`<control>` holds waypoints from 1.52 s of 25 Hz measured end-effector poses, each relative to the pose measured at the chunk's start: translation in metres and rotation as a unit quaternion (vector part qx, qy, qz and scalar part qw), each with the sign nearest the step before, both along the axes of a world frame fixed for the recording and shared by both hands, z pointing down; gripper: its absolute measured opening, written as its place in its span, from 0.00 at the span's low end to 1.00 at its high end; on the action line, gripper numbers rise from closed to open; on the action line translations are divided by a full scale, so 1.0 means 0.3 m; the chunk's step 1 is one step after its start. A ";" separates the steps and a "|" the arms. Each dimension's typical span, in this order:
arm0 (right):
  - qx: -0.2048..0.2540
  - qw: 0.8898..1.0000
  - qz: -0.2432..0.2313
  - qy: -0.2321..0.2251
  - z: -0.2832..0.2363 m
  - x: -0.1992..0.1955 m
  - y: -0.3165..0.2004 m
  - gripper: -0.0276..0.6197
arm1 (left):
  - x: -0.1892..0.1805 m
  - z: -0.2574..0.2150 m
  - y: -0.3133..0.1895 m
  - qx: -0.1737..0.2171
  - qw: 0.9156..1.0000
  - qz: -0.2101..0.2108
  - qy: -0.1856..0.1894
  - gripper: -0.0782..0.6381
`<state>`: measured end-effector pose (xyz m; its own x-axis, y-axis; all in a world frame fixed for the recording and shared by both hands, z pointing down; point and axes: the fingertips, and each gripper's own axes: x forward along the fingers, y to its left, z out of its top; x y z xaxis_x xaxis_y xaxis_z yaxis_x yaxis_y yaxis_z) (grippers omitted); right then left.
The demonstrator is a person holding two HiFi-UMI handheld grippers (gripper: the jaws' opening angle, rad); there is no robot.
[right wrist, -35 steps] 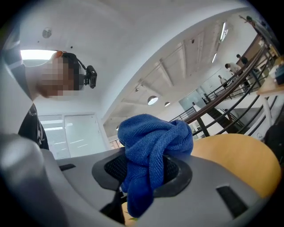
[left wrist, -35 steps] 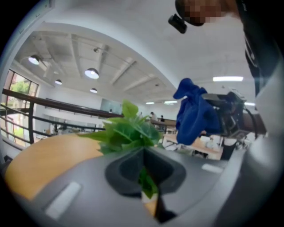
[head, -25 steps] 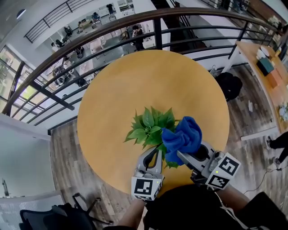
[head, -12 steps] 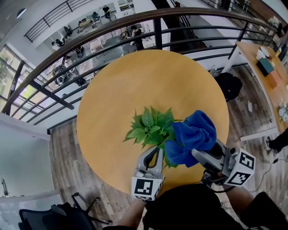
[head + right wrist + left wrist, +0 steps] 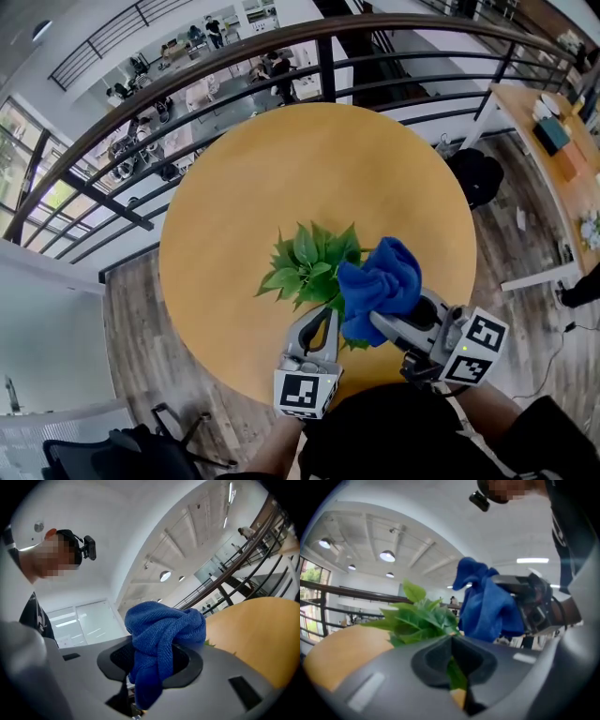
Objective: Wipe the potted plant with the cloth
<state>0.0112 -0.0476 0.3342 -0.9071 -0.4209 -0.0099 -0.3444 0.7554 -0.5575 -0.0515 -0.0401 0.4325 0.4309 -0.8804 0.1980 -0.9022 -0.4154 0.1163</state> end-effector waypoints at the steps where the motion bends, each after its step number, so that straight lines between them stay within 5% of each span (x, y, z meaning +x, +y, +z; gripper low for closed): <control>1: 0.004 1.000 -0.018 -0.013 -0.023 -0.031 0.025 0.27 | 0.000 -0.003 0.000 0.000 1.000 0.000 0.000 0.11; 5: 0.022 0.999 -0.006 -0.026 -0.076 0.024 0.012 0.27 | -0.007 -0.005 0.002 -0.004 1.000 -0.002 -0.002 0.11; 12: -0.024 0.990 0.116 0.080 0.108 0.352 -0.061 0.27 | -0.008 -0.003 -0.001 0.002 1.000 0.001 0.003 0.11; 20: -0.014 0.975 0.174 0.136 0.127 0.537 -0.041 0.27 | 0.006 0.005 0.005 -0.004 1.000 0.007 -0.002 0.11; 25: 0.038 0.983 0.159 0.082 -0.028 0.454 -0.046 0.27 | -0.005 -0.010 0.009 -0.001 1.000 0.005 -0.004 0.11; 30: 0.062 0.994 0.093 0.016 -0.102 0.242 -0.033 0.27 | -0.013 -0.001 0.019 -0.005 1.000 0.001 -0.008 0.11; 33: 0.045 0.995 0.071 0.049 -0.014 0.187 -0.012 0.27 | -0.015 -0.005 0.024 -0.004 1.000 -0.001 -0.004 0.11; 38: 0.010 0.988 0.117 0.101 0.104 0.338 -0.006 0.27 | -0.022 0.002 0.028 -0.004 1.000 -0.004 -0.001 0.11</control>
<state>0.1125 -0.0494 0.3655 -0.7687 -0.6214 0.1514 -0.6143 0.6517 -0.4449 -0.0581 -0.0317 0.4333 0.4234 -0.8820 0.2067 -0.9057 -0.4072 0.1176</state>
